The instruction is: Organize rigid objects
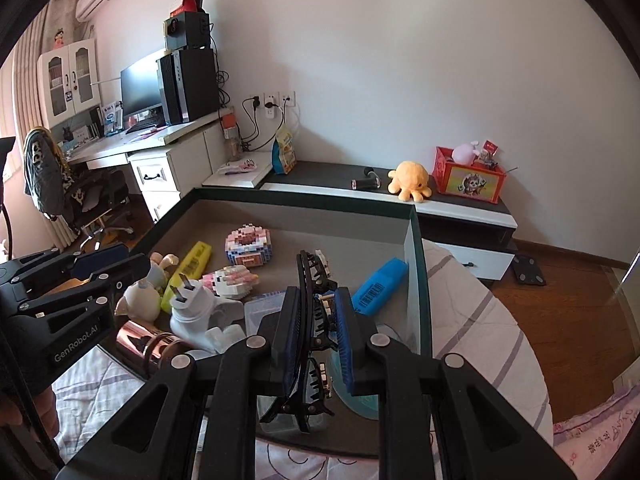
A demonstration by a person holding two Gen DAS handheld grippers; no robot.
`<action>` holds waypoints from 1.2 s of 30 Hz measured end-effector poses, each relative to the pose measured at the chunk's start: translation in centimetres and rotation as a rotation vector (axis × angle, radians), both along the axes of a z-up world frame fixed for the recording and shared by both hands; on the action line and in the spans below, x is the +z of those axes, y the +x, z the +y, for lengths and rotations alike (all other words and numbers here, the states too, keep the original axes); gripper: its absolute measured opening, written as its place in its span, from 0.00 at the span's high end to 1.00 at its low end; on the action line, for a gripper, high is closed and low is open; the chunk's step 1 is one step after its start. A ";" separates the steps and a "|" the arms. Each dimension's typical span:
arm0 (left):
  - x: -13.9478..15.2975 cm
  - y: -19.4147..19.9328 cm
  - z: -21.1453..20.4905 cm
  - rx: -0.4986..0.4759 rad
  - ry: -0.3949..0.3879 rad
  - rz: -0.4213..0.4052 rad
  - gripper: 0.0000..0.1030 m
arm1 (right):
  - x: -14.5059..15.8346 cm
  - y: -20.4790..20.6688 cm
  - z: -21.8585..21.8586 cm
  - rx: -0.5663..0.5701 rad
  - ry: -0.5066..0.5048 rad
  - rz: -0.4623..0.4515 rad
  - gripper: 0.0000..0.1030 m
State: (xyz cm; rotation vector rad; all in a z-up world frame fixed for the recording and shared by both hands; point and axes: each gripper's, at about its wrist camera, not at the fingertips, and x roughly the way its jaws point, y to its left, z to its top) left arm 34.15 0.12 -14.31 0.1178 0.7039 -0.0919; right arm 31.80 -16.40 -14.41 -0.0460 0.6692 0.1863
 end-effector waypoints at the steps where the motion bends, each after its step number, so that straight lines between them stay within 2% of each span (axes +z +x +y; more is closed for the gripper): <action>1: -0.4 0.3 0.0 0.007 0.007 0.009 0.75 | -0.5 0.4 -0.1 0.001 -0.001 0.016 0.83; 6: -1.4 0.5 0.0 0.005 0.013 0.020 0.72 | -1.5 1.1 -0.3 -0.003 0.013 0.040 0.80; 8: -1.2 0.1 -0.1 0.002 0.014 0.014 0.62 | -1.4 1.1 -0.5 -0.014 0.015 0.041 0.73; 10: -0.6 -0.7 0.0 0.000 0.008 -0.010 0.40 | -1.0 0.7 -0.8 -0.027 0.024 0.030 0.58; 11: -0.3 -1.2 0.0 -0.001 0.007 -0.025 0.33 | -0.6 0.5 -1.0 -0.019 0.044 0.025 0.52; 12: 0.1 -1.8 0.0 0.002 0.009 -0.041 0.24 | -0.3 0.1 -1.1 -0.010 0.065 0.021 0.38; 13: 0.5 -2.4 0.0 0.004 0.012 -0.058 0.21 | 0.1 -0.4 -1.1 -0.007 0.076 0.011 0.29; 14: 1.0 -3.0 0.1 0.003 0.012 -0.072 0.21 | 0.5 -1.0 -0.9 -0.002 0.075 -0.005 0.28; 16: 1.9 -4.4 0.4 0.004 -0.004 -0.088 0.12 | 1.5 -2.5 -0.5 0.014 0.075 -0.032 0.25; 17: 2.3 -5.1 0.6 0.008 -0.015 -0.097 0.10 | 2.0 -3.2 -0.4 0.015 0.076 -0.043 0.22; 20: 3.8 -8.0 1.1 0.022 -0.020 -0.140 0.08 | 3.8 -6.3 0.1 0.026 0.085 -0.092 0.21; 24: 5.8 -12.7 1.5 0.030 -0.034 -0.209 0.00 | 6.2 -11.3 0.6 0.018 0.094 -0.178 0.19; 29: 8.2 -19.2 2.2 0.044 -0.070 -0.299 0.00 | 7.9 -17.5 1.4 -0.023 0.062 -0.263 0.09; 30: 8.4 -20.4 2.2 0.051 -0.071 -0.314 0.00 | 8.1 -18.7 1.4 -0.029 0.061 -0.277 0.00; 36: 9.6 -26.4 2.5 0.064 -0.093 -0.375 0.00 | 9.4 -24.9 1.6 -0.042 0.060 -0.349 0.00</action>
